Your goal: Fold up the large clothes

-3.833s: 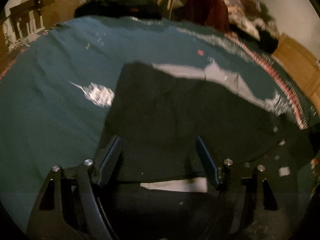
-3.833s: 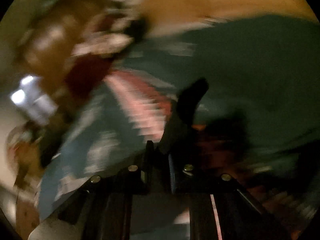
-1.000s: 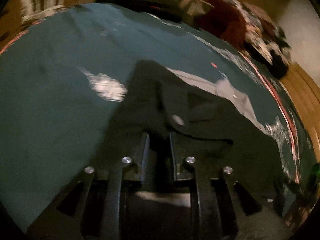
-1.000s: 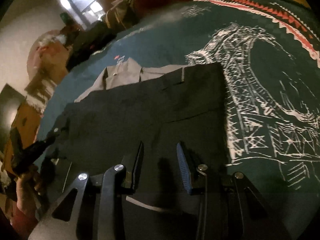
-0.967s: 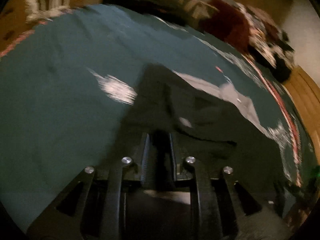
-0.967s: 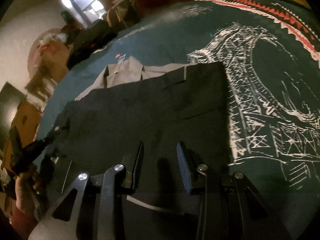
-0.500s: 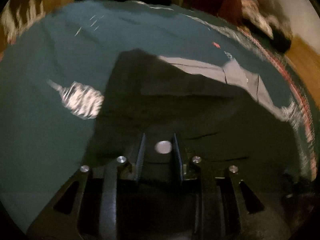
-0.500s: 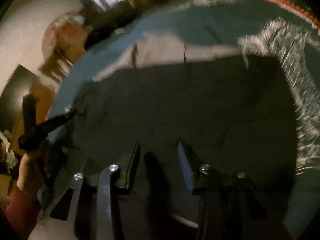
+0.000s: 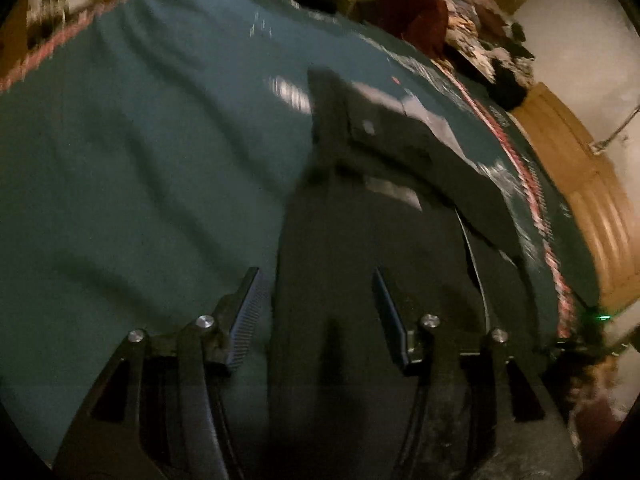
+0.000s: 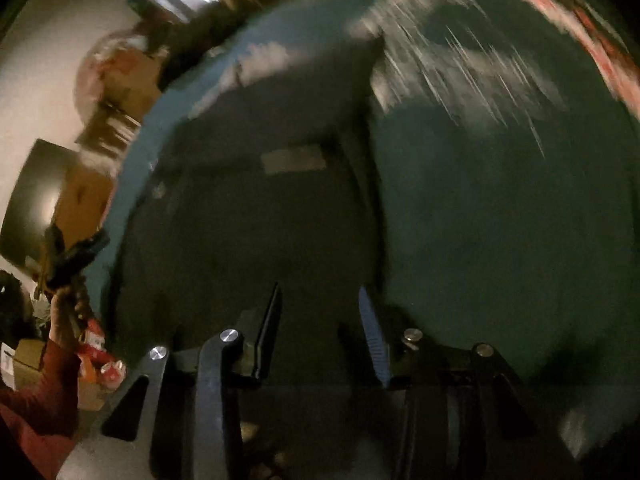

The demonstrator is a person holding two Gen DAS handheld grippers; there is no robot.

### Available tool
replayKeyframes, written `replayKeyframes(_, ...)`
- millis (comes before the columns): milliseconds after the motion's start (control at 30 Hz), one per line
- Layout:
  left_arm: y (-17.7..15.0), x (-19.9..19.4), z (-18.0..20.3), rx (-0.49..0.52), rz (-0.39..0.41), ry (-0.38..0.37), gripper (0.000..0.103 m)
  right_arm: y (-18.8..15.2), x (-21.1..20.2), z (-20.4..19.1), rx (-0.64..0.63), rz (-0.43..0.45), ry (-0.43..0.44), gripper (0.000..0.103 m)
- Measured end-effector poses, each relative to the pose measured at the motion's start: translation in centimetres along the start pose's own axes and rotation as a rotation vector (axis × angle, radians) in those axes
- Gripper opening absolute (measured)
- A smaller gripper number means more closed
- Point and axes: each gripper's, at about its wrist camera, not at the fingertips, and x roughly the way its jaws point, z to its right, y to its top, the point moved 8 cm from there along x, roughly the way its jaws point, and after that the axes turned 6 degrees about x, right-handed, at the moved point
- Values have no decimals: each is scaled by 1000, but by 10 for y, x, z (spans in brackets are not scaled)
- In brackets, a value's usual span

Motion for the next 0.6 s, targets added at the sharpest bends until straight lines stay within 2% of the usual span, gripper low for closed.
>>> replayKeyframes(133,-41,-9,2,-37,-52,-50,55,-66,9,14,-6,-107,-30,46)
replayKeyframes(233,-59,-14,0,-35,-77,-71,55,-88,14,10,-34,-124,-24,46)
replayKeyframes(333,-69,-20,-2,-11,-93,-73,55,-92,20,7,-45,-110,-23,48)
replayKeyframes(467,-75,-30,-1,25,-89,-63,55,-100,26,0,-93,-97,-62,51)
replayKeyframes(600,-80,-38,-7,20,-72,-44,55,-101,15,-11,-161,-41,-118,51)
